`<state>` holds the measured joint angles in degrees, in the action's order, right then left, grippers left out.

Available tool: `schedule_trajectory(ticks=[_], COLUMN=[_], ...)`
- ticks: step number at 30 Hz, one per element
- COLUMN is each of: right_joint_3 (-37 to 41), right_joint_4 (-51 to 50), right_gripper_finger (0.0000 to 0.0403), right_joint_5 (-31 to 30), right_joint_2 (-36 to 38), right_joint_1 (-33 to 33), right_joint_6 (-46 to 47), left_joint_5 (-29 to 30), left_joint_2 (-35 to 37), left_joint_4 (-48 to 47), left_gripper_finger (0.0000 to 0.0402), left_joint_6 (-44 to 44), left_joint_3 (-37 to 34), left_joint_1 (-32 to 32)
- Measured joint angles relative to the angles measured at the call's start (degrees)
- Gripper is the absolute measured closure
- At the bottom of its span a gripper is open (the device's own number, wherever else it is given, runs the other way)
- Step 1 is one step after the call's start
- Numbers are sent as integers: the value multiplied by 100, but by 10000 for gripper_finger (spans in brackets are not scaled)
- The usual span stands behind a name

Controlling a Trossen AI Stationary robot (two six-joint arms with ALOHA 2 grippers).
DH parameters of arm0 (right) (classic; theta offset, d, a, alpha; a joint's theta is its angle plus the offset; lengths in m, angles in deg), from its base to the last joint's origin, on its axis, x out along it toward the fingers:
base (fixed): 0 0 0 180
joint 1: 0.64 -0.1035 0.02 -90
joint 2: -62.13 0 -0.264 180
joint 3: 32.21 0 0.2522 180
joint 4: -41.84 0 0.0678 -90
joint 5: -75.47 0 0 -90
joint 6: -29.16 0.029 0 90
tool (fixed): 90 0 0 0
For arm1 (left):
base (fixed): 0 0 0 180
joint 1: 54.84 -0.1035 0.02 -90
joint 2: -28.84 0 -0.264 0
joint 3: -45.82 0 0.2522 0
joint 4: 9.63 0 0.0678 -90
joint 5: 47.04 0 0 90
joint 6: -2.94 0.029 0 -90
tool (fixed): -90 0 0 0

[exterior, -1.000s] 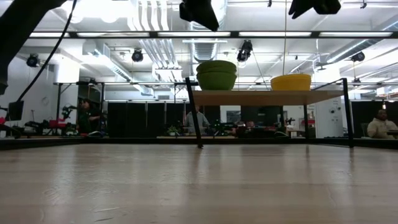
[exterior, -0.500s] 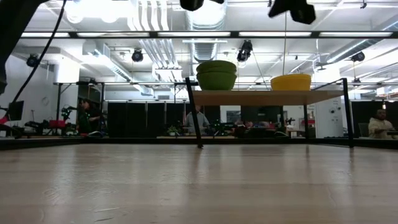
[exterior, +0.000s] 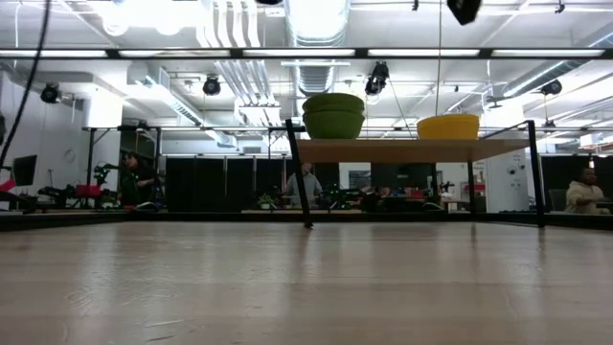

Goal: Pick & Place Mini bowls
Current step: Return to Home Position

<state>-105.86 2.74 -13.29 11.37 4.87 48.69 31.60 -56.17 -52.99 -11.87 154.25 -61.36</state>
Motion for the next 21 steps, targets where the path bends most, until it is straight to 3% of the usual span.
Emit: schedule_trajectory(ticks=[6,11,16,21], right_joint_3=[705,1274,1859,2352], right_joint_4=[-106,-186,447,936], right_gripper_finger=[394,394,394,394], right_joint_5=[7,18,212,914], right_joint_2=[599,927,1246,1605], right_joint_1=[-4,-4,-4,-4], right_joint_6=[238,406,-76,-345], left_joint_5=[161,1116,1041,1052], left_joint_2=[1396,2257,2978,3681], left_joint_4=[1267,1264,1743,2950], left_gripper_finger=[401,401,401,401], left_joint_6=[-811,-577,-429,-377], left_joint_3=[-1965,-3179,-4380,-5479], left_joint_1=[1,-11,36,132])
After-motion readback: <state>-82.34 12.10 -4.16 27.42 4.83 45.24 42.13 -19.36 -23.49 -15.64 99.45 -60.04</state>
